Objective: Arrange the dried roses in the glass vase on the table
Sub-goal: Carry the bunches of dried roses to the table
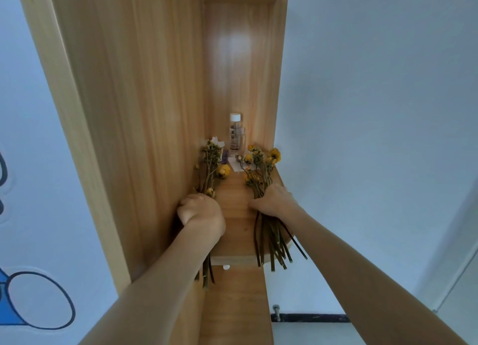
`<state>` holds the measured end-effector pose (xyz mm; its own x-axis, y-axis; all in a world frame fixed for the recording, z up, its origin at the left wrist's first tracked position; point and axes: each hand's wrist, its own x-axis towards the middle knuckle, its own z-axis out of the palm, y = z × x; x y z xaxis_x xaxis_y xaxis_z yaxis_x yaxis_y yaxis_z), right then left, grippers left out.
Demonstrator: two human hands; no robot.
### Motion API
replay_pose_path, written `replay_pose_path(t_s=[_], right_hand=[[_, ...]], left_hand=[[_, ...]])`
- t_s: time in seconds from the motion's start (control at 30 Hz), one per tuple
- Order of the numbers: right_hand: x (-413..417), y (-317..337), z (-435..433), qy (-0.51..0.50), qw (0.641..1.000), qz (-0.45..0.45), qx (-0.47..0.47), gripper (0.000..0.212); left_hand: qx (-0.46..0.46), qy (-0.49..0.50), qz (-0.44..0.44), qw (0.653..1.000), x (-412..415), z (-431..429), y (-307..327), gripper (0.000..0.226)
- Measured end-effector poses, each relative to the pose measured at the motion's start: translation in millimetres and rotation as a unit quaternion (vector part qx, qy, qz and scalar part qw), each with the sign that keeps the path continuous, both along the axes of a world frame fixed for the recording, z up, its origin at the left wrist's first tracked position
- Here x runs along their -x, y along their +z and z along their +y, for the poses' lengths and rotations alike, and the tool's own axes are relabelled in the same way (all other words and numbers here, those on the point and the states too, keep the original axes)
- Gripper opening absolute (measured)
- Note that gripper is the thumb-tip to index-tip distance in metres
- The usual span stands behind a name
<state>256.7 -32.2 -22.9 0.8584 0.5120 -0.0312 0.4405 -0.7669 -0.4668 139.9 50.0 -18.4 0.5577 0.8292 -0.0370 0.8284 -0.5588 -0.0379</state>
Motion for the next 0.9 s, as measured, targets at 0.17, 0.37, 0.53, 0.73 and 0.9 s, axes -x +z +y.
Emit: replay_pose_path(t_s=[0.17, 0.37, 0.53, 0.73, 0.9], right_hand=[[-1.1, 2.5, 4.7, 0.015, 1.000, -0.009, 0.008, 0.021], [-0.6, 3.4, 7.4, -0.002, 0.999, -0.041, 0.022, 0.020], [-6.0, 1.9, 4.8, 0.002, 0.999, -0.031, 0.018, 0.019], [-5.6, 1.3, -5.7, 0.012, 0.999, -0.028, -0.022, 0.022], [4.8, 9.7, -33.0, 0.018, 0.993, -0.015, -0.112, 0.035]], left_hand=[[0.000, -0.002, 0.000, 1.000, -8.7, 7.3, -4.8, 0.046], [-0.001, -0.009, 0.013, 1.000, -13.6, 11.0, -6.6, 0.042], [0.048, 0.039, -0.062, 0.996, -14.1, 11.7, -4.6, 0.050], [0.106, 0.062, -0.124, 0.985, -14.0, 2.6, 10.9, 0.066], [0.166, 0.025, -0.198, 0.966, 0.1, -6.0, 22.0, 0.050]])
